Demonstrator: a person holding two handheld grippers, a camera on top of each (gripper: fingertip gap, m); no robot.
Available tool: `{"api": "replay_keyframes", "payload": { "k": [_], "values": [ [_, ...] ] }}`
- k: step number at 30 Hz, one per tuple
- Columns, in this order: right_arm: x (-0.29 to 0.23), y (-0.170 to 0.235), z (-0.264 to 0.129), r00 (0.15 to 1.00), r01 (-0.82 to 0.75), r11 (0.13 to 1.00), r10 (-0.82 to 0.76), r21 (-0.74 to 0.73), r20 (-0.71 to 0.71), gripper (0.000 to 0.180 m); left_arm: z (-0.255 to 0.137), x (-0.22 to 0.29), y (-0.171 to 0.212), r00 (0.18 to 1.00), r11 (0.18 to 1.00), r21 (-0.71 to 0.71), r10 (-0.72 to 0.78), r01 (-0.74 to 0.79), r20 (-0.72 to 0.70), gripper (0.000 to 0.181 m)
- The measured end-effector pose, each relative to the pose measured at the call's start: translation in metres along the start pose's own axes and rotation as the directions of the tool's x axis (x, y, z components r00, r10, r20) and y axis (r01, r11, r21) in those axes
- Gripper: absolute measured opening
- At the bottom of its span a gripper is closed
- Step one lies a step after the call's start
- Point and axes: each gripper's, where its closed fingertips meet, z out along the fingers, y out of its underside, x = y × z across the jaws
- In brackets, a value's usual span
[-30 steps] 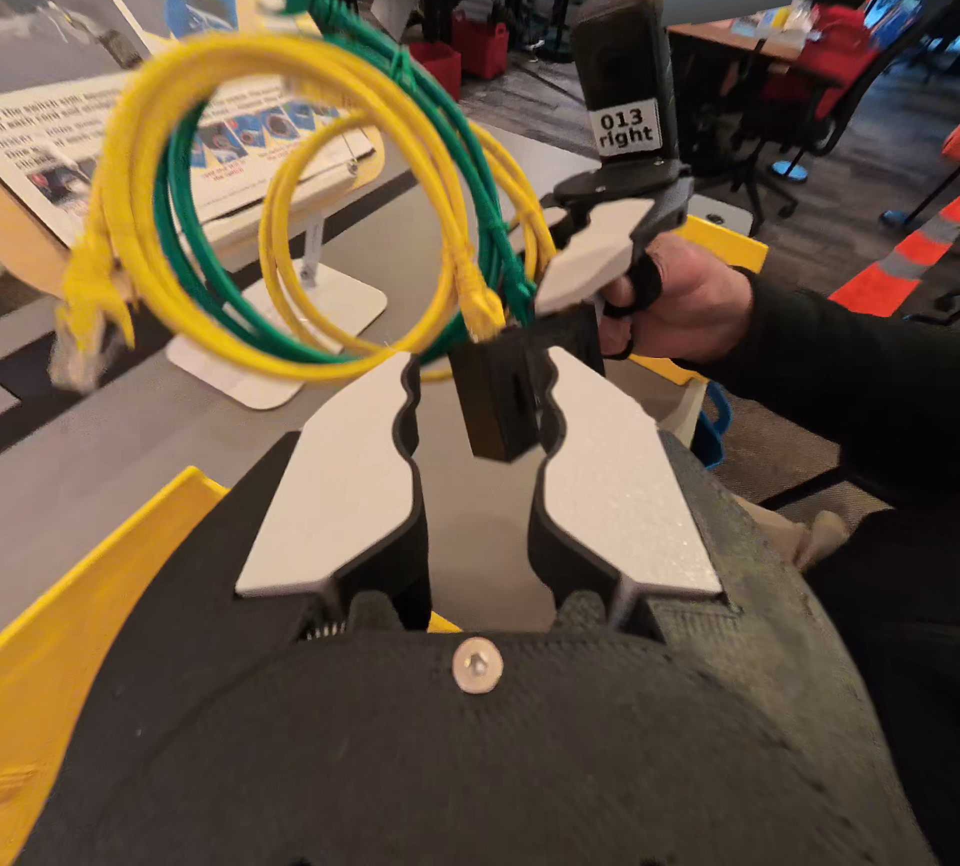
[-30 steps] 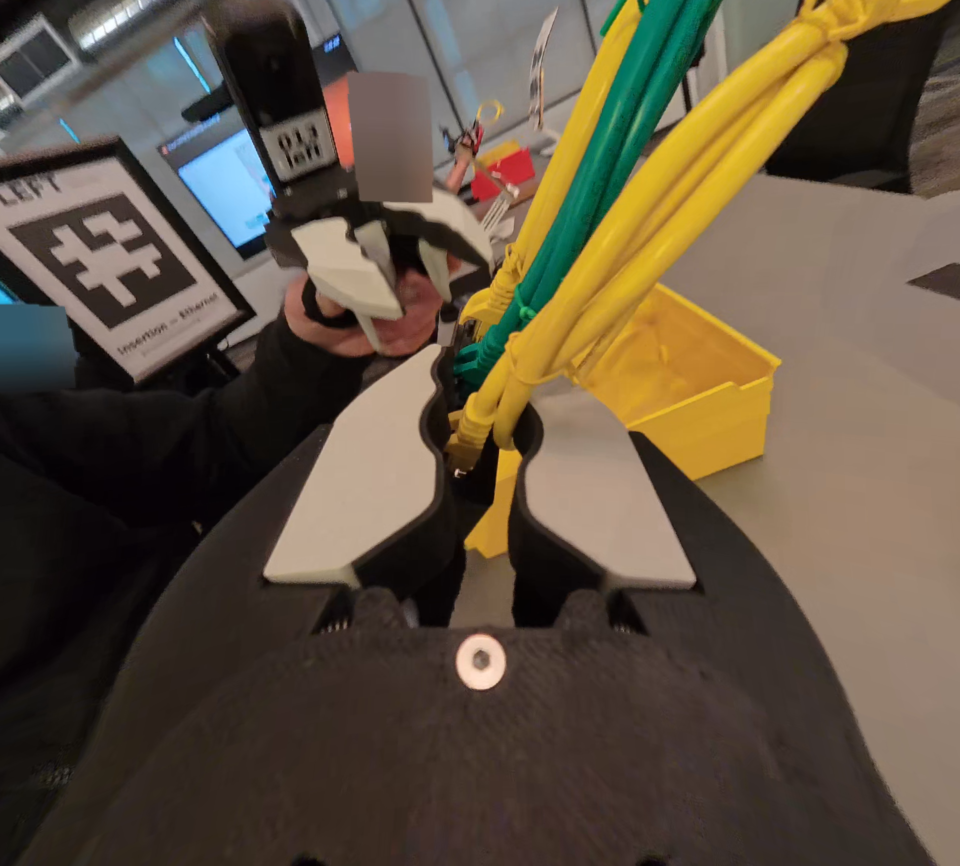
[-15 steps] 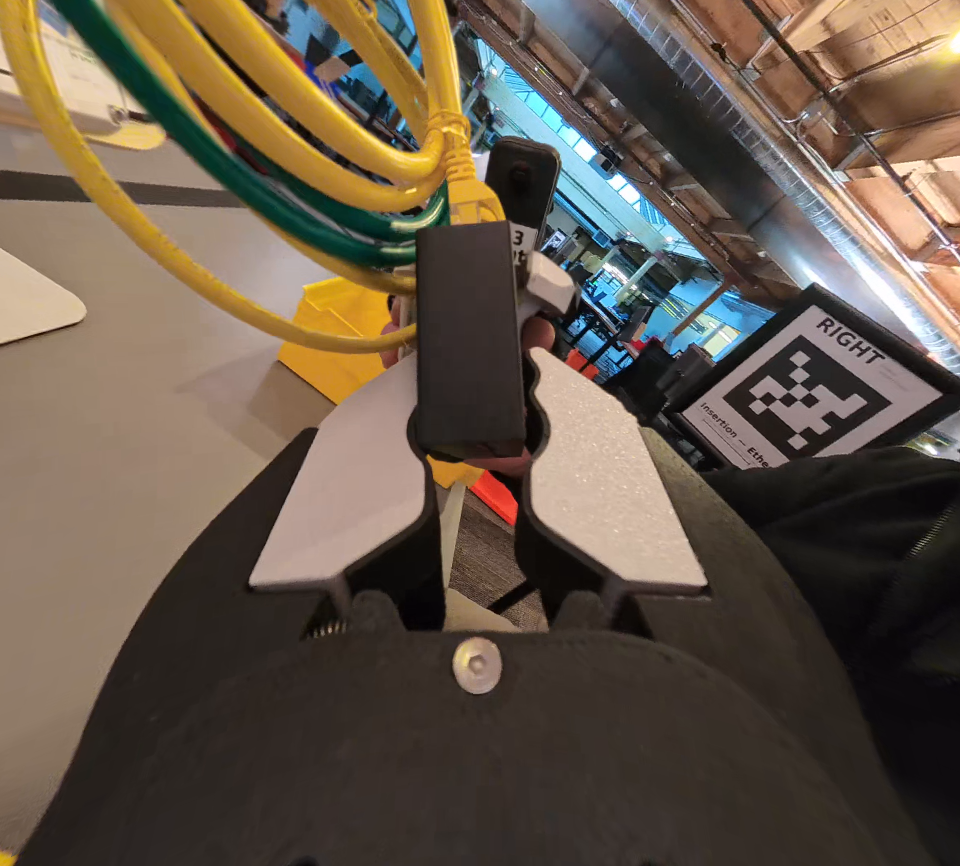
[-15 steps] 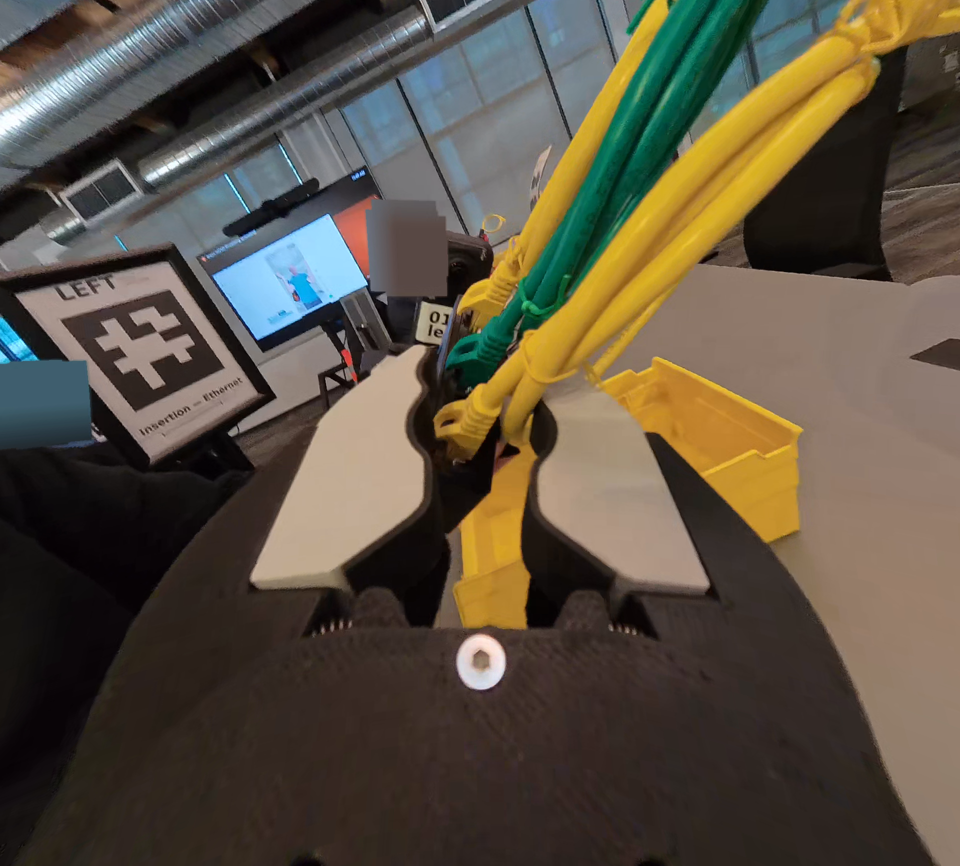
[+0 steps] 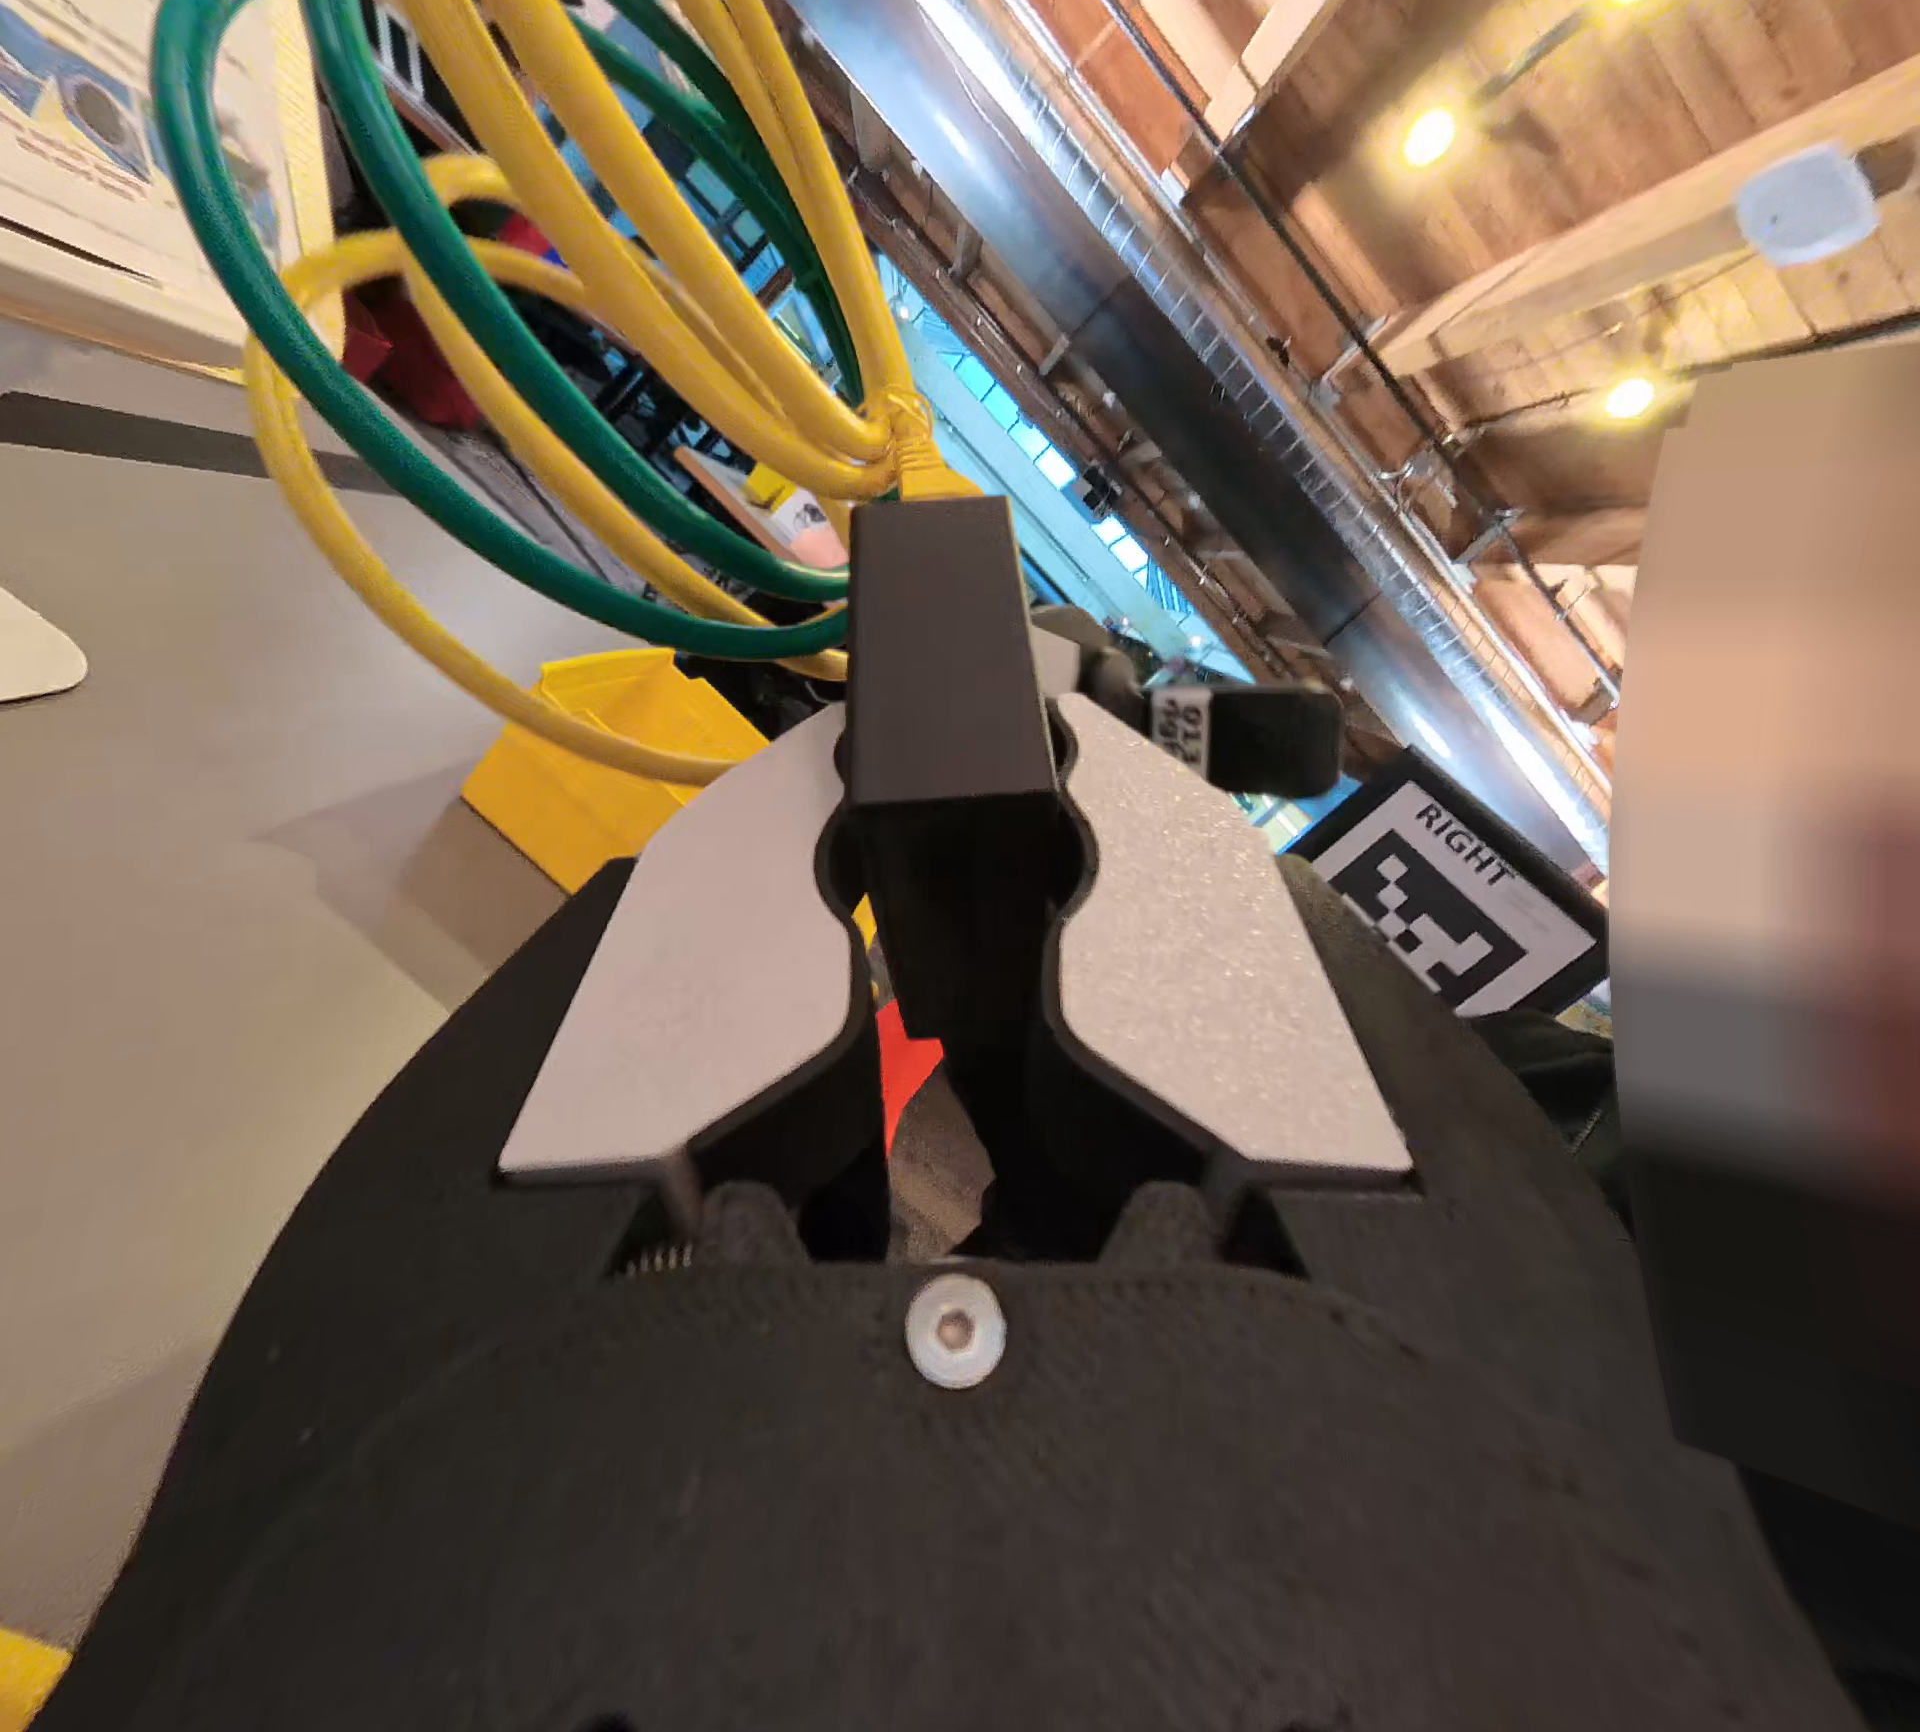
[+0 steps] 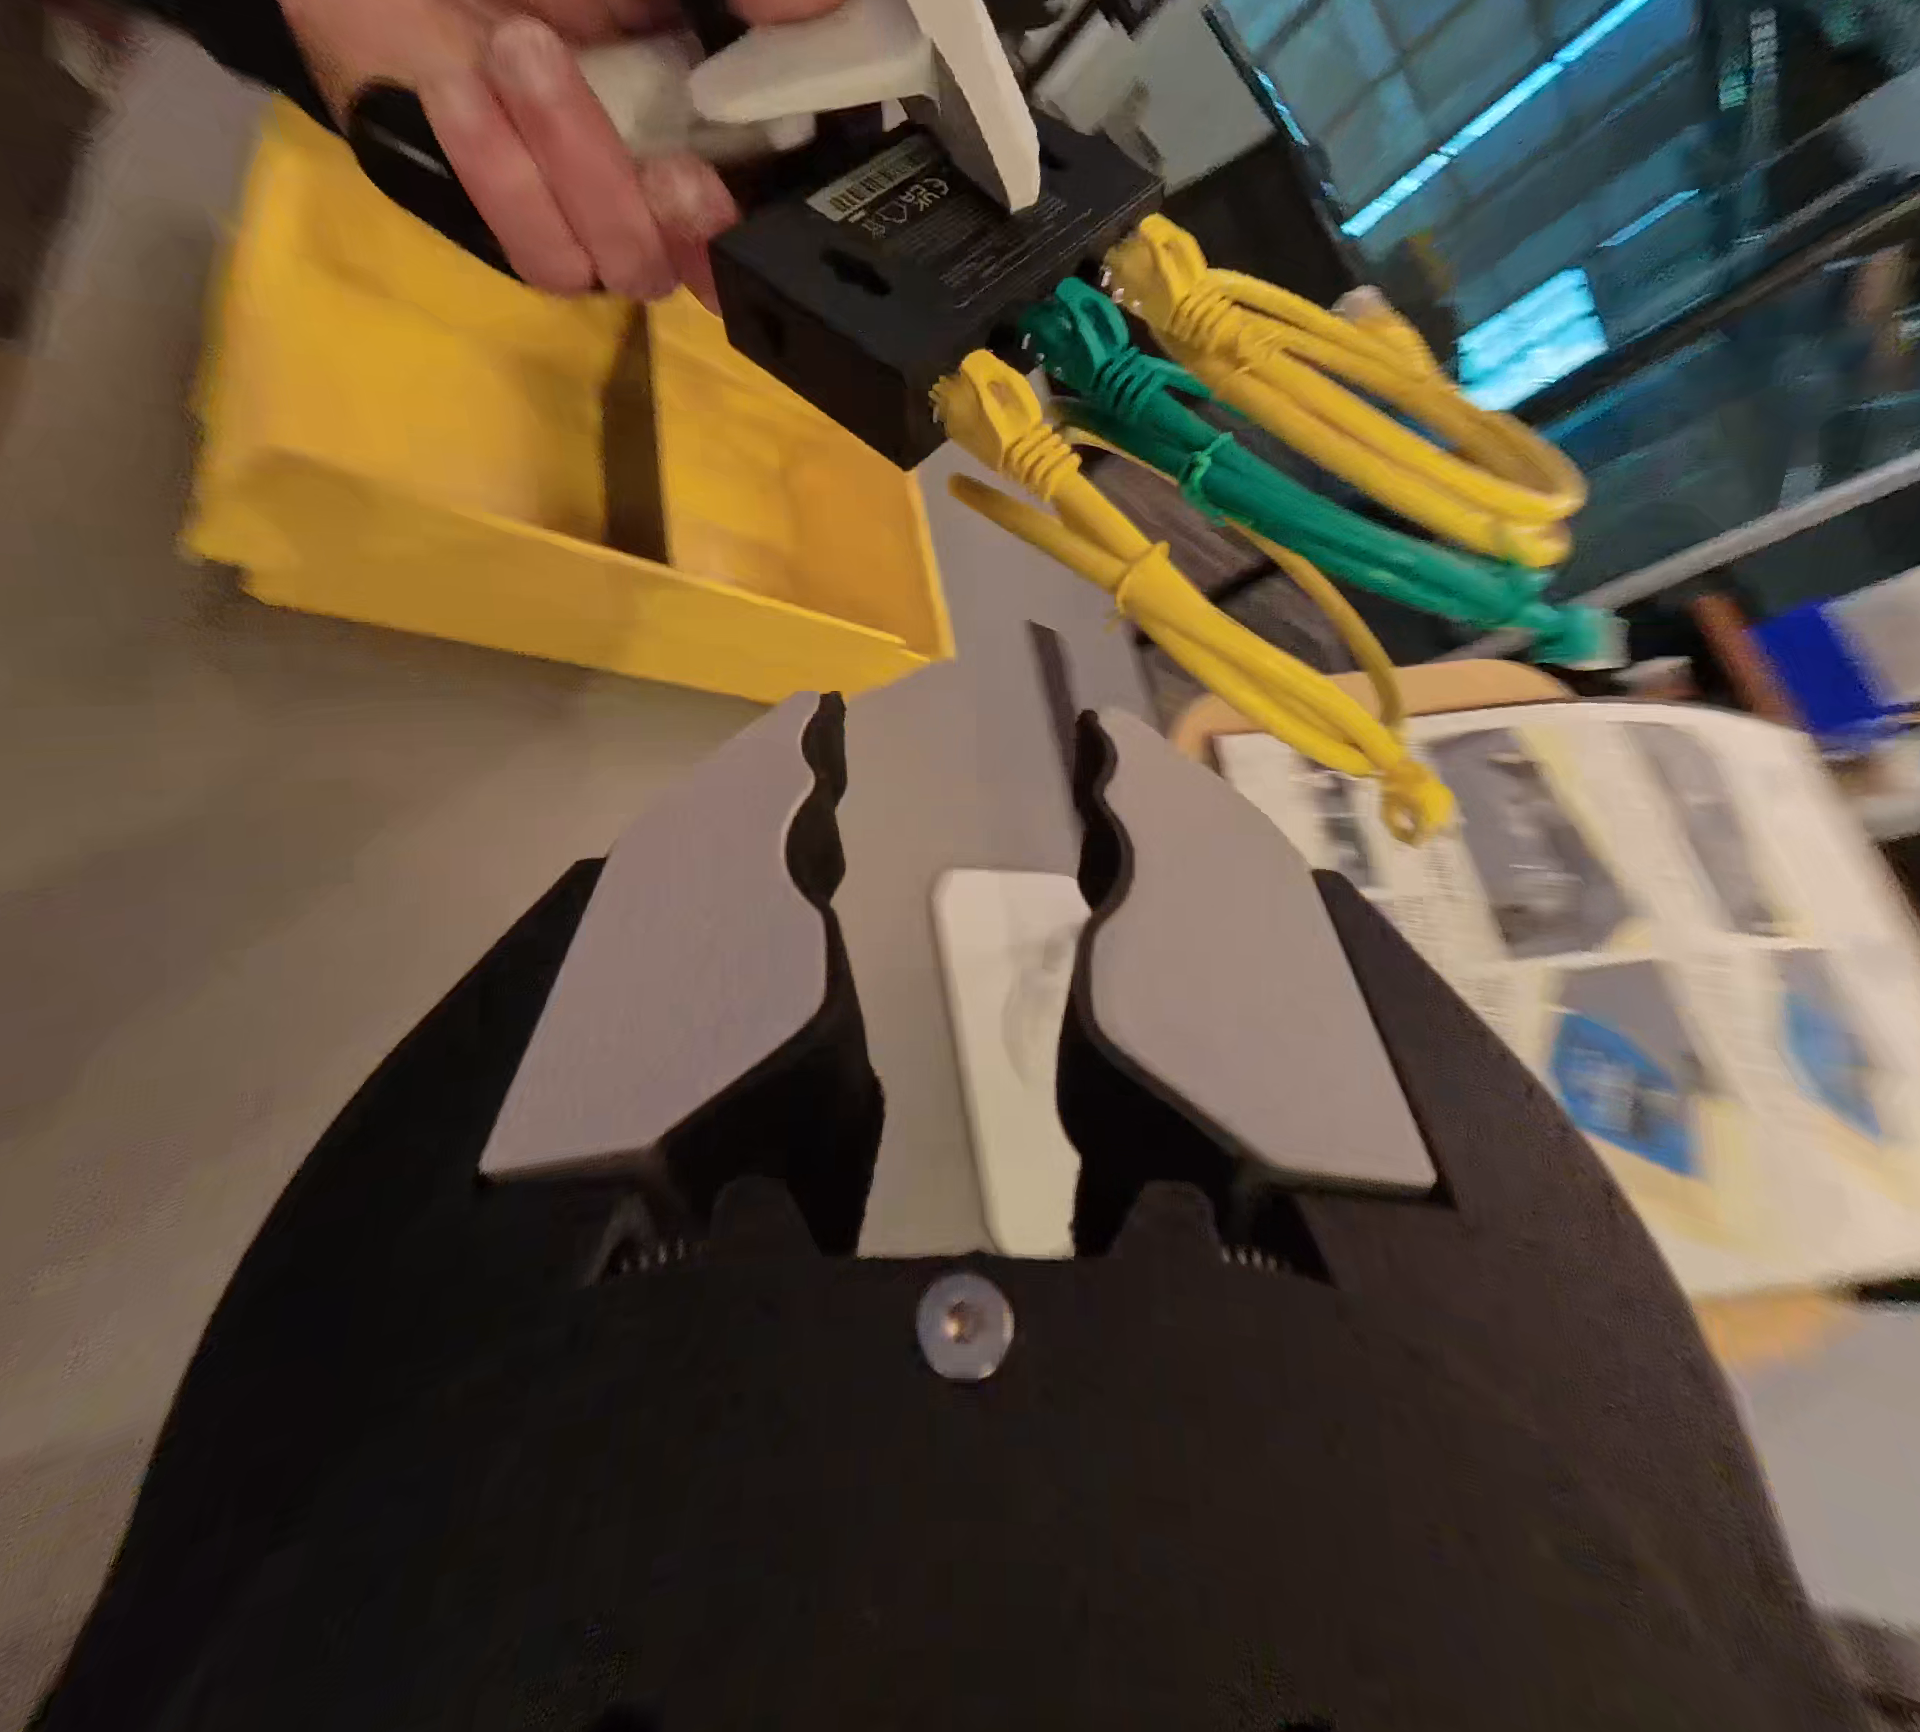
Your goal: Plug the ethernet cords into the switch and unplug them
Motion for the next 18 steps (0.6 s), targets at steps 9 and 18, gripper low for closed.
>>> {"api": "replay_keyframes", "payload": {
  "k": [9,18],
  "values": [
    [0.006,-0.015,0.032,0.798,0.459,0.843,-0.530,-0.281,-0.288,0.054,0.023,0.001,0.030,0.990,0.989,-0.076,-0.135,0.131,-0.049,0.030],
    [0.013,0.004,0.025,0.899,0.274,0.915,-0.353,-0.296,-0.259,0.012,0.027,-0.005,0.027,0.995,0.993,-0.079,0.087,-0.083,0.044,0.086]
  ]
}}
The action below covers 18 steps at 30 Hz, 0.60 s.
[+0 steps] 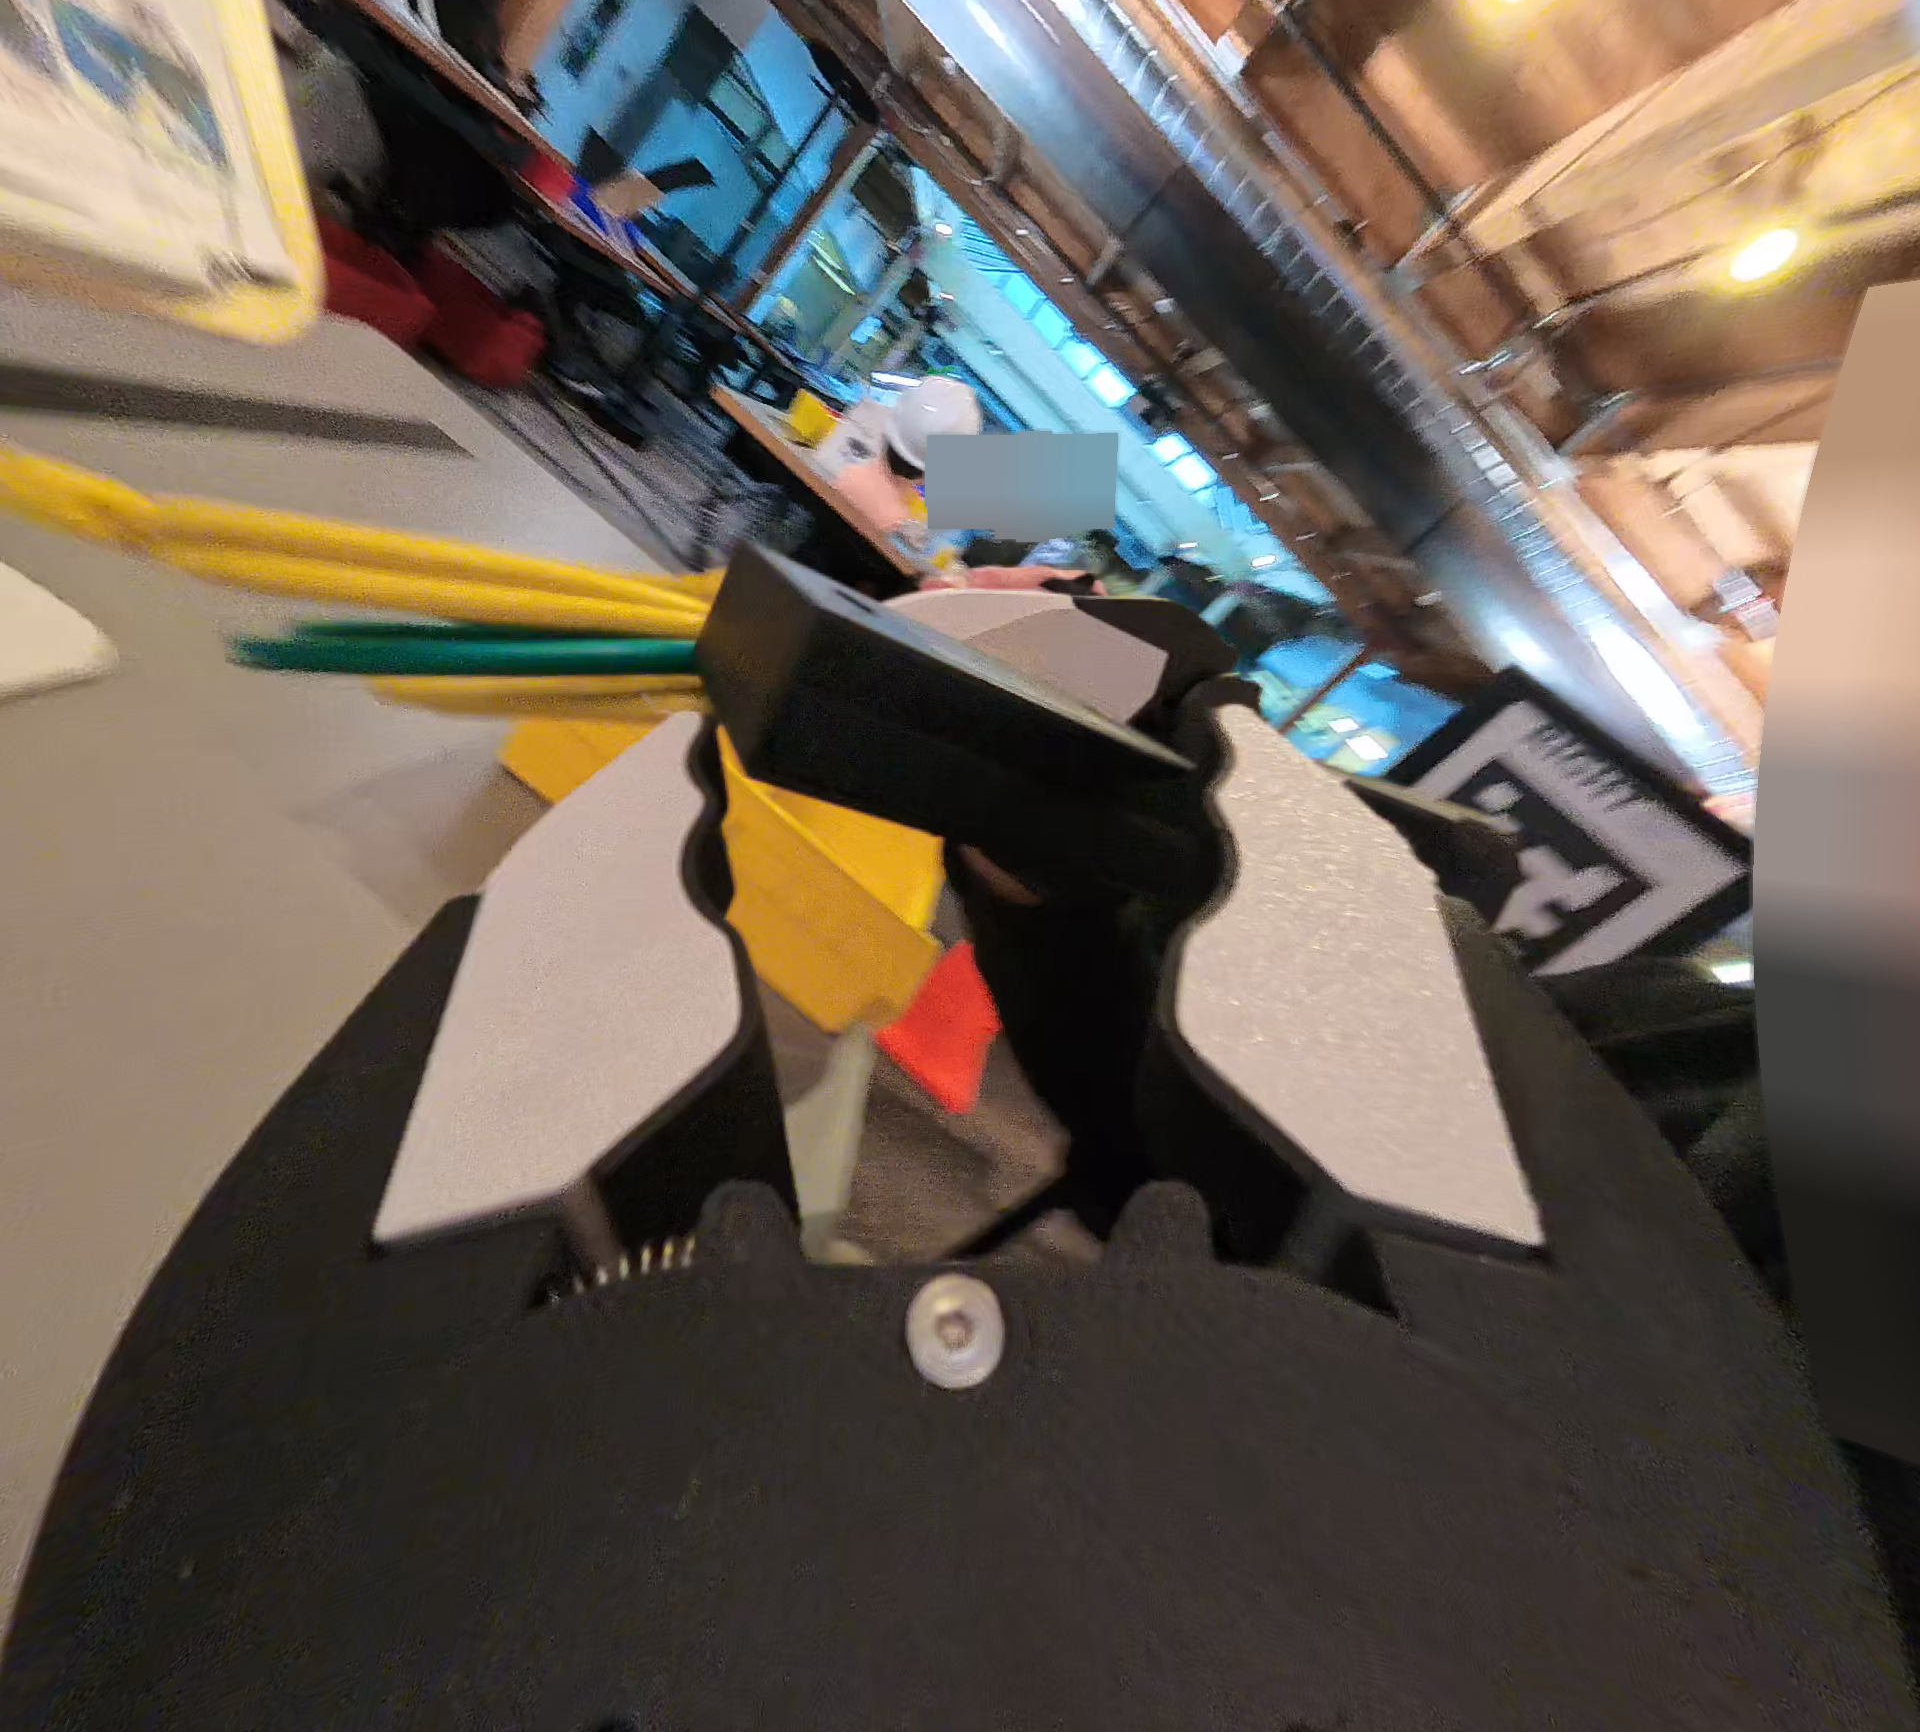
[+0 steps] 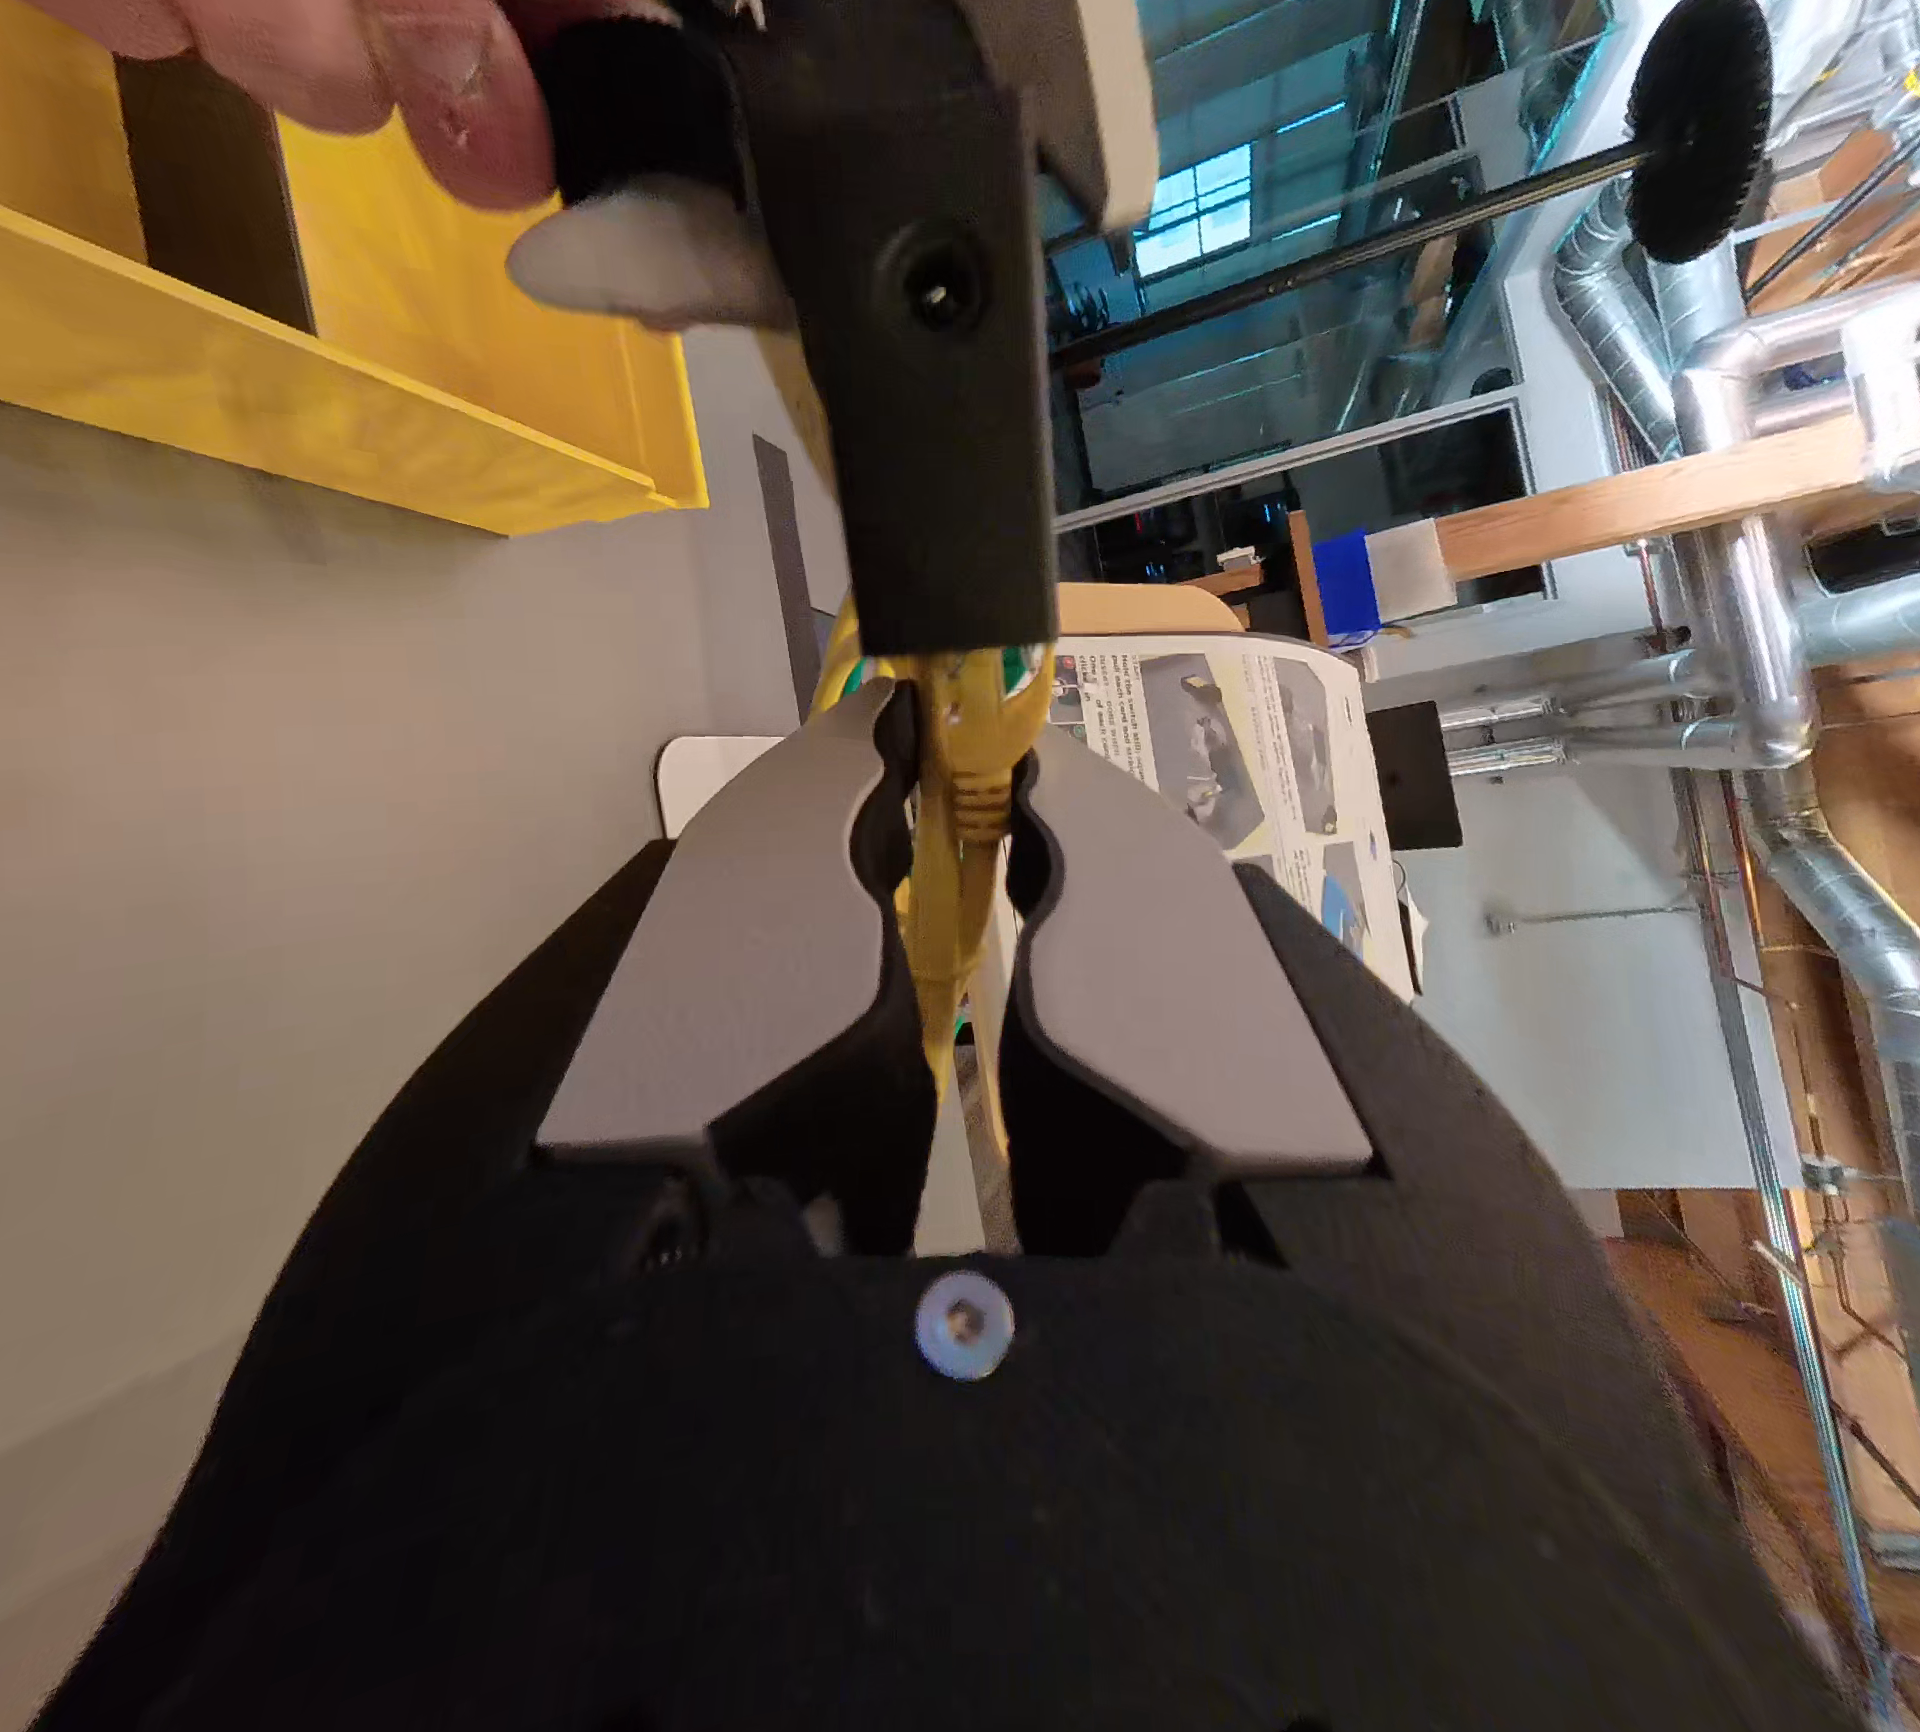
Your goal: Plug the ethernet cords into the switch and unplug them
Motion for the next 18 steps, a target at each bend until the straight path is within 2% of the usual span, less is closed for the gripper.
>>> {"api": "replay_keyframes", "payload": {
  "k": [3,5,6,8,11,13,14,15,18],
  "values": [
    [0.004,0.005,0.000,0.999,0.036,0.999,-0.037,-0.037,-0.024,0.012,-0.005,-0.004,-0.007,0.954,0.966,-0.056,0.259,-0.254,0.153,0.124],
    [0.001,0.002,0.001,0.998,0.055,0.998,-0.055,-0.027,-0.018,0.013,-0.004,0.000,-0.009,0.906,0.927,-0.093,0.376,-0.364,0.194,0.143],
    [-0.001,0.000,0.001,0.998,0.059,0.998,-0.060,-0.020,-0.013,0.013,-0.002,0.000,-0.008,0.878,0.903,-0.119,0.429,-0.413,0.213,0.147],
    [-0.002,-0.003,0.002,0.999,0.049,0.999,-0.050,-0.017,-0.008,0.014,0.001,-0.005,0.003,0.807,0.844,-0.200,0.534,-0.497,0.250,0.147],
    [0.001,-0.012,0.000,0.999,0.034,0.999,-0.034,0.002,-0.026,0.013,0.009,-0.010,0.022,0.781,0.814,-0.273,0.574,-0.512,0.246,0.146],
    [0.002,-0.017,-0.003,0.998,0.053,0.999,-0.052,0.010,-0.033,0.013,0.011,-0.011,0.022,0.783,0.819,-0.270,0.567,-0.505,0.254,0.144],
    [0.002,-0.021,-0.004,0.997,0.065,0.998,-0.065,0.016,-0.039,0.013,0.010,-0.009,0.017,0.794,0.835,-0.231,0.548,-0.499,0.263,0.133],
    [0.003,-0.023,-0.005,0.996,0.074,0.997,-0.073,0.017,-0.044,0.013,0.010,-0.004,0.013,0.810,0.849,-0.184,0.528,-0.496,0.253,0.132],
    [0.004,-0.028,-0.007,0.996,0.078,0.996,-0.076,0.034,-0.050,0.013,0.007,0.002,0.010,0.811,0.844,-0.162,0.537,-0.512,0.231,0.131]
  ]
}}
